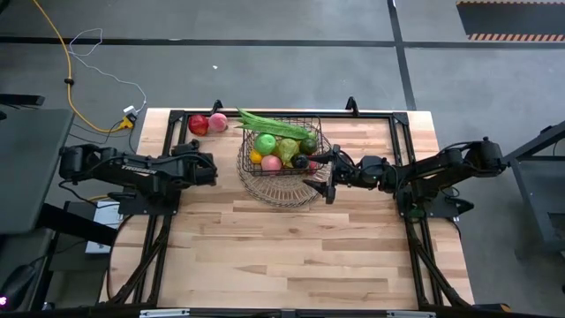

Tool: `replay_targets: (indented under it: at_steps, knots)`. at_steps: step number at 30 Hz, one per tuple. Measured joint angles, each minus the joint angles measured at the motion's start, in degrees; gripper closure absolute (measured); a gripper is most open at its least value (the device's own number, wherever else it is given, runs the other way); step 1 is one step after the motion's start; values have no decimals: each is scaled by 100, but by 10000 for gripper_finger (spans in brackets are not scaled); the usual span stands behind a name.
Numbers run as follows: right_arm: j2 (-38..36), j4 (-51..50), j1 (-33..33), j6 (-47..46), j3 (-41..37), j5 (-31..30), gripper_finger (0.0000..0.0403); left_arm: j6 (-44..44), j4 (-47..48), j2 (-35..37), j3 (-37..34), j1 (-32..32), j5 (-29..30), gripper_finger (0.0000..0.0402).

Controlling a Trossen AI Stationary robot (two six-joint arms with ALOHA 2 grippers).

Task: Build produce basket
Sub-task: Put the grapes into the wire basket

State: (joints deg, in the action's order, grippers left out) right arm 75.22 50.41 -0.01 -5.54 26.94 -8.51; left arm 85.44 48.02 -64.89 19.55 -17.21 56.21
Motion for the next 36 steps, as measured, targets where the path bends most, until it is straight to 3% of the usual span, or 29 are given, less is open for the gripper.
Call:
replay_targets:
  at_steps: [5, 18, 36]
  knots:
    - [0, -2, 1, -50, 0, 2, 29, 145, 61, -4, -152, -2, -172, 127]
    - [1, -2, 1, -61, 0, -4, 29, 690, 254, -4, -271, 2, -36, 126]
    - [2, -24, 2, -49, 0, -24, 29, 672, 511, -4, -152, 2, -140, 126]
